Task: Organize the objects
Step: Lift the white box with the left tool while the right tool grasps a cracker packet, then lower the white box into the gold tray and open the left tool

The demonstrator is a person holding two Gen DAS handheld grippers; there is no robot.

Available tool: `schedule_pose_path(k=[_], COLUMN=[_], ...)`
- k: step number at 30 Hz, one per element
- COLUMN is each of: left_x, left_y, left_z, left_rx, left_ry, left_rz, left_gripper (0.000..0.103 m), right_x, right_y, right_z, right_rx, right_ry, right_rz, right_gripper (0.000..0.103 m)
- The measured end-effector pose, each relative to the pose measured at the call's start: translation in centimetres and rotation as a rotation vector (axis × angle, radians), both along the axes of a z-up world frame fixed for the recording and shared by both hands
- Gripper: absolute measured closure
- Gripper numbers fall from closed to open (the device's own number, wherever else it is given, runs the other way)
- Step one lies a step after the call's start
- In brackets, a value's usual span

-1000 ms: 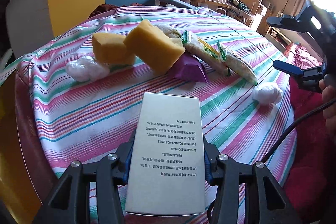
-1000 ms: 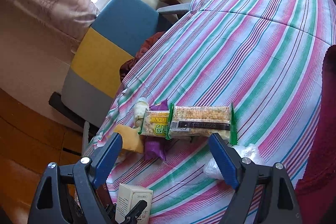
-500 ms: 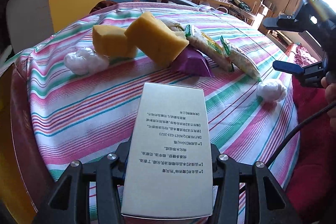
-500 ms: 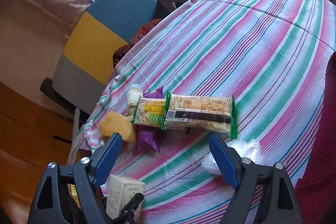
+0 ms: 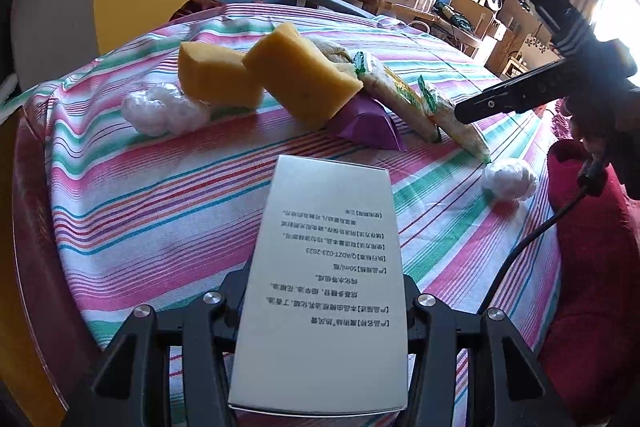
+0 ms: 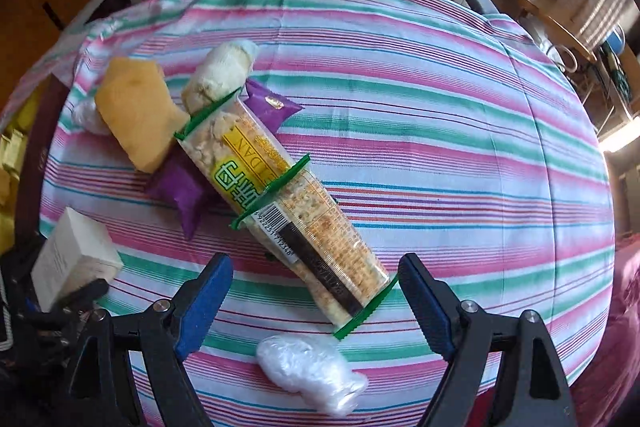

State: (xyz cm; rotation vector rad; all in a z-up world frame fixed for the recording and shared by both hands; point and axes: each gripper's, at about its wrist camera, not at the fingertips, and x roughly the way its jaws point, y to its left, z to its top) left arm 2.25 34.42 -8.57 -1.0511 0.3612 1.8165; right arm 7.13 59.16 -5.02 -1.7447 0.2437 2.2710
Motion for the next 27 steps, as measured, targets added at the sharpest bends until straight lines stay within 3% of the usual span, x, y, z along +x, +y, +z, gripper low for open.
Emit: schedule_pose_path(k=[4, 9, 13, 21, 27], left_x=[-0.1, -0.1, -0.1, 0.2, 0.9], left_y=[-0.1, 0.0, 0.0, -0.4, -3.1], left_z=[0.0, 0.0, -0.1, 0.5, 3.5], left_rx=[0.005, 0.004, 0.006, 0.013, 0.072], left_ry=[-0.01, -0.005, -0.006, 0.002, 0.054], left_rz=[0.0, -0.001, -0.003, 0.019, 0.048], left_gripper=[0.051, 0.051, 0.051, 0.052, 0.052], right_x=[-1.1, -1.7, -1.0, 0.9, -0.4], right_y=[0.3, 1.2, 0.8, -1.6, -6.6], right_z=[-1.5, -2.8, -3.0, 1.8, 4.2], right_rx=[0.004, -0.01, 0.017, 0.088, -0.023], right_ry=[-0.065, -0.086, -0.083, 0.051, 0.211], right_rz=[0.074, 0.085, 0.102, 0.038, 0.05], right_gripper=[0.017, 0.018, 0.065, 0.067, 0.067])
